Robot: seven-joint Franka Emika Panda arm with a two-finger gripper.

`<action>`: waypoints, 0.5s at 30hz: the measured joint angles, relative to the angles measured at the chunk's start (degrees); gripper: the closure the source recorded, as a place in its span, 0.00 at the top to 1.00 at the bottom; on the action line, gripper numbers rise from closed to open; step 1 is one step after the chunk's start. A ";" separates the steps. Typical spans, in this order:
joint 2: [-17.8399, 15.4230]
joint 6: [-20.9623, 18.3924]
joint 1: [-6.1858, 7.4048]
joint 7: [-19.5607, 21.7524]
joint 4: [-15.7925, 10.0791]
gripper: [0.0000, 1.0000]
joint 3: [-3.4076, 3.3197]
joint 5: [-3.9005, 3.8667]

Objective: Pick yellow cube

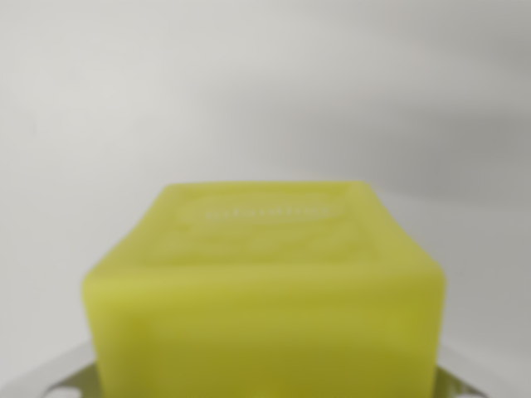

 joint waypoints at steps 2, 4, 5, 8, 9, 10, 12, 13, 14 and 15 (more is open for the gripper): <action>-0.41 -0.58 -0.01 0.02 0.15 0.00 0.00 -0.04; -0.82 -1.17 -0.01 0.04 0.32 0.00 0.00 -0.07; -1.03 -1.45 -0.01 0.05 0.41 0.00 0.00 -0.09; -1.63 -2.35 -0.01 0.08 0.71 0.00 0.00 -0.13; -1.82 -2.65 -0.02 0.09 0.81 0.00 0.00 -0.15; -2.01 -2.94 -0.02 0.10 0.91 0.00 0.00 -0.17; -2.40 -3.55 -0.02 0.12 1.13 0.00 0.00 -0.20; -2.60 -3.85 -0.02 0.13 1.25 0.00 0.00 -0.21; -2.78 -4.16 -0.02 0.14 1.37 0.00 0.00 -0.23; -2.96 -4.46 -0.02 0.15 1.49 0.00 0.00 -0.24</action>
